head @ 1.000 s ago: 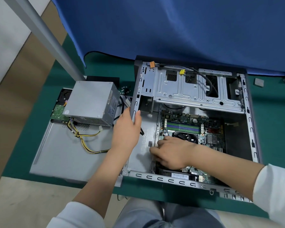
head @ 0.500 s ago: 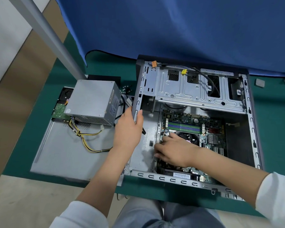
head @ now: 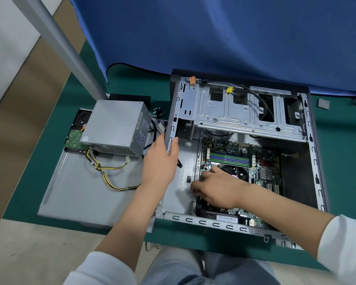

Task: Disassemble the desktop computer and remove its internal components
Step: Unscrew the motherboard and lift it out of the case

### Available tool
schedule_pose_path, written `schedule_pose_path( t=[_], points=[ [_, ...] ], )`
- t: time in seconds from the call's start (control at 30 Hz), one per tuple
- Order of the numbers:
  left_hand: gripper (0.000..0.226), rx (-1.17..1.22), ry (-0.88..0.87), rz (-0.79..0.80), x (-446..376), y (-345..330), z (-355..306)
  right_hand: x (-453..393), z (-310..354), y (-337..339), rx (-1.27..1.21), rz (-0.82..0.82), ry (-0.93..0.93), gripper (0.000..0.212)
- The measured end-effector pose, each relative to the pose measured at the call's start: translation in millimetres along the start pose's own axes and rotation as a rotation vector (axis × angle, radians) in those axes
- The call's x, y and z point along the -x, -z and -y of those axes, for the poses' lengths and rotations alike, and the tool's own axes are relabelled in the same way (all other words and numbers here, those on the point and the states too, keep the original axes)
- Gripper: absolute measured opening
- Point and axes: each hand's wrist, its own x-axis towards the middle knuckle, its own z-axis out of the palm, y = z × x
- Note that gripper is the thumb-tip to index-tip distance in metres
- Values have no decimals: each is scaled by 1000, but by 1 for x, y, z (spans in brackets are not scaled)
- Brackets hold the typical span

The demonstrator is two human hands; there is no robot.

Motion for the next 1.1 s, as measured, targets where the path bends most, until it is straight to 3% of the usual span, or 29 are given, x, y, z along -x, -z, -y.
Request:
schedule_pose_path(
  t=[0.2, 0.37, 0.53, 0.67, 0.9, 1.1],
  points=[
    [36, 0, 0, 3, 0, 0, 0, -1, 3, 11, -94, 26, 61, 24],
    [39, 6, -1, 3, 1, 1, 1, -7, 3, 11, 16, 104, -58, 28],
    [39, 8, -6, -6, 2, 0, 1, -10, 4, 4, -64, 36, -88, 32],
    [39, 8, -7, -8, 1, 0, 1, -12, 5, 6, -191, 35, -77, 29],
    [38, 15, 0, -9, 2, 1, 0, -13, 2, 1, -138, 119, -154, 26],
    [36, 19, -9, -15, 2, 0, -1, -10, 1, 2, -213, 126, -112, 17]
  ],
)
